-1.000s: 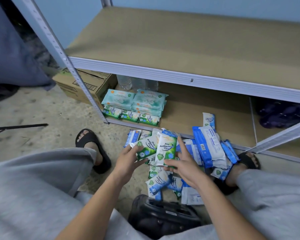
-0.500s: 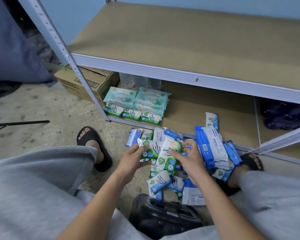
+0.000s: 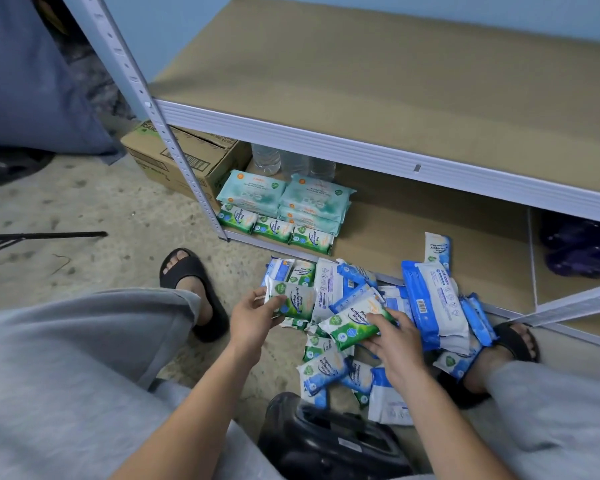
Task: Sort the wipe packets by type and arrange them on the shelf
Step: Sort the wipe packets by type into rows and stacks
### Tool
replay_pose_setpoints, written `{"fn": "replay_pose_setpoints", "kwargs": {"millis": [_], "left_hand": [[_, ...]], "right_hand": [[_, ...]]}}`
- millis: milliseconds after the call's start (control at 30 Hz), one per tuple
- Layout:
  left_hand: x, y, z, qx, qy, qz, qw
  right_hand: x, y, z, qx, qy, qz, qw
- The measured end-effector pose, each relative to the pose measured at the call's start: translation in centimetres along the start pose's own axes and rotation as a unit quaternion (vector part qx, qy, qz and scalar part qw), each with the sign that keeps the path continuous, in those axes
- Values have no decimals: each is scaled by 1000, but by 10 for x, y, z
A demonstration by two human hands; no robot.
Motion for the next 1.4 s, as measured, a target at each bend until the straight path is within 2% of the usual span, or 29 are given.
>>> {"fn": "replay_pose_setpoints", "kwargs": {"millis": [400, 533, 667, 833, 900, 967, 1033, 1100, 1167, 1233, 1300, 1333, 1400], "left_hand": [[74, -19, -15, 32, -30, -114, 992], [106, -14, -32, 47, -10, -110, 993], [150, -3, -44, 63, 3, -107, 992], [202, 12, -55, 104, 17, -98, 990], [219, 17, -60, 86, 16, -94, 992], [233, 21, -63, 59, 18, -83, 995], [245, 20, -67, 101, 46, -91, 990], [251, 17, -71, 215, 101, -101, 966], [252, 21, -72, 325, 175, -87, 925], [249, 28, -69, 436, 254, -75, 860], [246, 35, -65, 529, 312, -70, 786], [245, 39, -63, 557, 336, -60, 757], [243, 46, -57, 589, 365, -26, 721]], "right_hand": [[47, 46, 9, 12, 36, -33, 999], [83, 68, 18, -38, 9, -55, 998], [119, 95, 30, -40, 6, -74, 996], [154, 136, 36, 11, 87, -36, 996], [166, 149, 37, 31, 119, -29, 992], [179, 158, 36, 31, 125, -26, 991], [188, 164, 37, -11, 97, -30, 995], [199, 165, 38, -103, 26, -42, 993], [209, 163, 38, -226, -56, -73, 970], [212, 163, 37, -323, -115, -90, 935], [214, 164, 35, -374, -147, -94, 911], [214, 164, 35, -388, -158, -100, 903], [215, 165, 34, -418, -178, -112, 884]]}}
Point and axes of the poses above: each hand's wrist, its own x-axis towards the middle knuckle, its own y-axis out of the palm, z = x × y, the point moved 6 cm from there along x, towards the middle knuckle, and after that the axes turned 1 degree about -y, right-handed, at the moved point
